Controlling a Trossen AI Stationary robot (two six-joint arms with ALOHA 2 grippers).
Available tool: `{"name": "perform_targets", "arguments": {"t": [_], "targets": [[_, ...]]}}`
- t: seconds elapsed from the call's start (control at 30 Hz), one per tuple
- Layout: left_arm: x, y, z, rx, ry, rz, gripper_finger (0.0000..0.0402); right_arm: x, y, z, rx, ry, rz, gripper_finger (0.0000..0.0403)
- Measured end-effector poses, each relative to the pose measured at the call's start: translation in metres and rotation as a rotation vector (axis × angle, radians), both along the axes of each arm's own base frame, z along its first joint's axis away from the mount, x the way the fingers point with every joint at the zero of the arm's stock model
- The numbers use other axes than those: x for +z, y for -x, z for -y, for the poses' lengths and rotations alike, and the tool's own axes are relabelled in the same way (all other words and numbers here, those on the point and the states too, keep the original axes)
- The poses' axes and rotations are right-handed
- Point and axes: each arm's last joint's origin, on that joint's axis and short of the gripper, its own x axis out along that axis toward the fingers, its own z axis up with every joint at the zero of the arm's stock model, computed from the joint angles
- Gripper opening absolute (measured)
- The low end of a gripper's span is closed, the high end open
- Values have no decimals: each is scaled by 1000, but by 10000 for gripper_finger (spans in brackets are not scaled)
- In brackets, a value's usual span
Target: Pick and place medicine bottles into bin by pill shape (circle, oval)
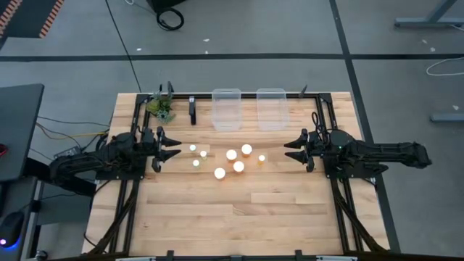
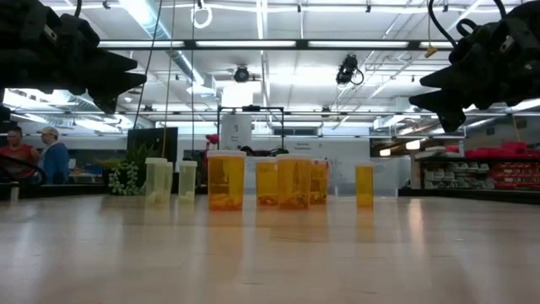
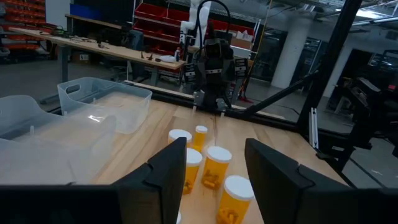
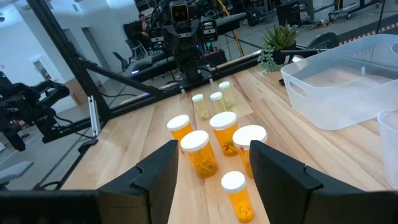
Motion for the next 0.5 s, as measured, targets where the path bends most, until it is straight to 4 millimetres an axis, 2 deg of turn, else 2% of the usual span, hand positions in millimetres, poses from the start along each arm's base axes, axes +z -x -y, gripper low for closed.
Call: {"name": "perform_targets", "arguments": {"t": [0.33,0.5], "targets": [[0,0,0,0,0,0,172,5,0,1,-47,21,50,205],[0,0,0,0,0,0,172,12,0,5,-161,204,102,205]]}}
